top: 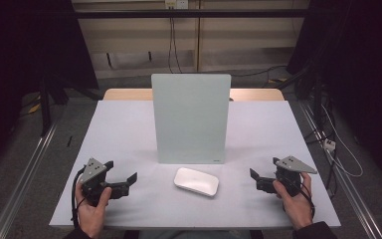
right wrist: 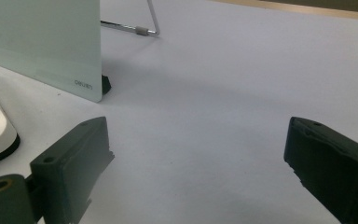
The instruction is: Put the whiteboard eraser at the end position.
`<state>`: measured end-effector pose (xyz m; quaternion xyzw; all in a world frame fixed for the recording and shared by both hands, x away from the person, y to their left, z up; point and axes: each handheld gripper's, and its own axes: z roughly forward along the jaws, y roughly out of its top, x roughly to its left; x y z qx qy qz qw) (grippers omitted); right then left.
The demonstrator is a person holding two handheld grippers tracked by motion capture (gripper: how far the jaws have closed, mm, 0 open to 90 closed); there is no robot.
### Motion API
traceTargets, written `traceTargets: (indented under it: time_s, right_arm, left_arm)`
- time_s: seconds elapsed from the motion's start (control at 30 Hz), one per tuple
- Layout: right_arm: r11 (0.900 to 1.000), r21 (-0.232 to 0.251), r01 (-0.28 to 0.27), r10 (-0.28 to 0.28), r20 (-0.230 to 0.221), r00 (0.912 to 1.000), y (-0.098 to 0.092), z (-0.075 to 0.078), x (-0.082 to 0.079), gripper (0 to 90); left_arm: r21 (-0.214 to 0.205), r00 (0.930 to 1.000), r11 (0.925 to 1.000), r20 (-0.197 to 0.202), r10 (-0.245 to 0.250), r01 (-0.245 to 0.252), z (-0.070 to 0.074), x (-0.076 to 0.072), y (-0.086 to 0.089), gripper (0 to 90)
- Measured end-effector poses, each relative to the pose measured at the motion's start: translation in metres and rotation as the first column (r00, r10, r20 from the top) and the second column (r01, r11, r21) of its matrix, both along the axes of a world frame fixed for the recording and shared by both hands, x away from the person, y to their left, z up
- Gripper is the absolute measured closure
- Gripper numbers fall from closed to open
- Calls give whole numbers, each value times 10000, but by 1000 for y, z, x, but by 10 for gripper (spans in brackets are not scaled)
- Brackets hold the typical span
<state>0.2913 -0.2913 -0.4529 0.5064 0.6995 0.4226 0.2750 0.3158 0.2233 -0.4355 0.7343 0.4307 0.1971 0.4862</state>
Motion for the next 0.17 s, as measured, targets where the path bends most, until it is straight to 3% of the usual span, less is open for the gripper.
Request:
traceTargets:
  time_s: [0.17]
  right_arm:
    - [9999, 105, 90, -91, 105, 9999, 0, 1, 1, 67]
  left_arm:
    - [26, 10000, 10000, -9, -37, 37, 0, 0, 0, 38]
